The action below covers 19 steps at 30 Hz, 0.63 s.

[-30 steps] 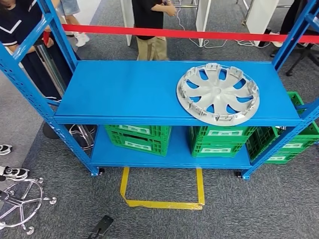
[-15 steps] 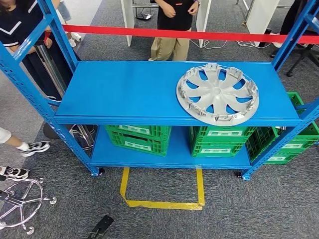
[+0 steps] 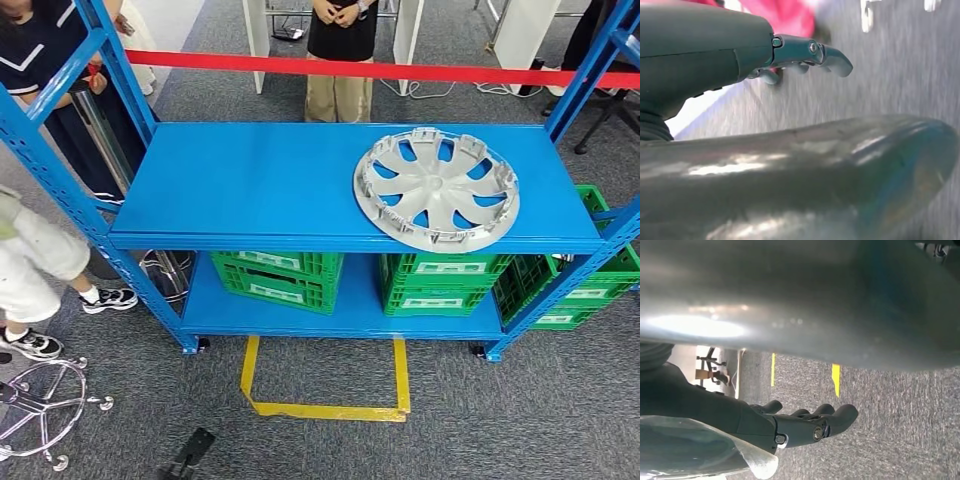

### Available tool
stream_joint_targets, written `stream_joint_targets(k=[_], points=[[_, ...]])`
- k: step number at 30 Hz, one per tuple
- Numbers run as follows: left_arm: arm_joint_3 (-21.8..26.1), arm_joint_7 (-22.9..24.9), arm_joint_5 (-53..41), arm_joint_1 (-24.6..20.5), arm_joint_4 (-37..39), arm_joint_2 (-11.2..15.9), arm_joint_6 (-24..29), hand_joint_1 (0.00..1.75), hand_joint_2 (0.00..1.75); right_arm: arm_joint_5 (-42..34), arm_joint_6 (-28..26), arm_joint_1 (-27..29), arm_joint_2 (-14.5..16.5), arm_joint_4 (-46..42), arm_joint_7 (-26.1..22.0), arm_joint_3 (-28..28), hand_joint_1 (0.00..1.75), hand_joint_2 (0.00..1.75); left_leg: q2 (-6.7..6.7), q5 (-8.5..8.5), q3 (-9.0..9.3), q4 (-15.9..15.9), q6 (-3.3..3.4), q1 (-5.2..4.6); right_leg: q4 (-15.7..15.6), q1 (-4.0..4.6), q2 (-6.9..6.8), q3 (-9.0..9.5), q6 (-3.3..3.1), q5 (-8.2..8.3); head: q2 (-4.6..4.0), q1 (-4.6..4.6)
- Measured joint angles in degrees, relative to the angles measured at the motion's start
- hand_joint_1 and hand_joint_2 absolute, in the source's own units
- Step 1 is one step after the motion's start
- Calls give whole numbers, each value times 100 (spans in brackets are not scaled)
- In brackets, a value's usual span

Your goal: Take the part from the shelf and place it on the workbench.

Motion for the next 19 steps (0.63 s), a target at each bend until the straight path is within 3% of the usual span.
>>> stream_joint_targets(k=[3,5,9,19], points=[[-45,85,-467,5,-40,157,835,0,0,1,-127,14,1,0,37,-13,0,0,0,0,1,0,0,0,0,0,0,-1,0,0,0,-1],[37,156,-1231,72,-214,247,1087,0,0,9,-213,24,5,0,75,-28,0,0,0,0,2,0,0,0,0,0,-1,-1,0,0,0,-2],[594,132,-2538,191,-584,282,1165,0,0,20,-288,34,24,0,116,-40,0,0,0,0,2,0,0,0,1,0,0,8,0,-3,0,-2],[1415,75,-3476,326,-984,175,1167,0,0,54,-409,45,57,0,172,-42,0,0,0,0,2,0,0,-2,1,-2,1,12,0,-3,0,-2]])
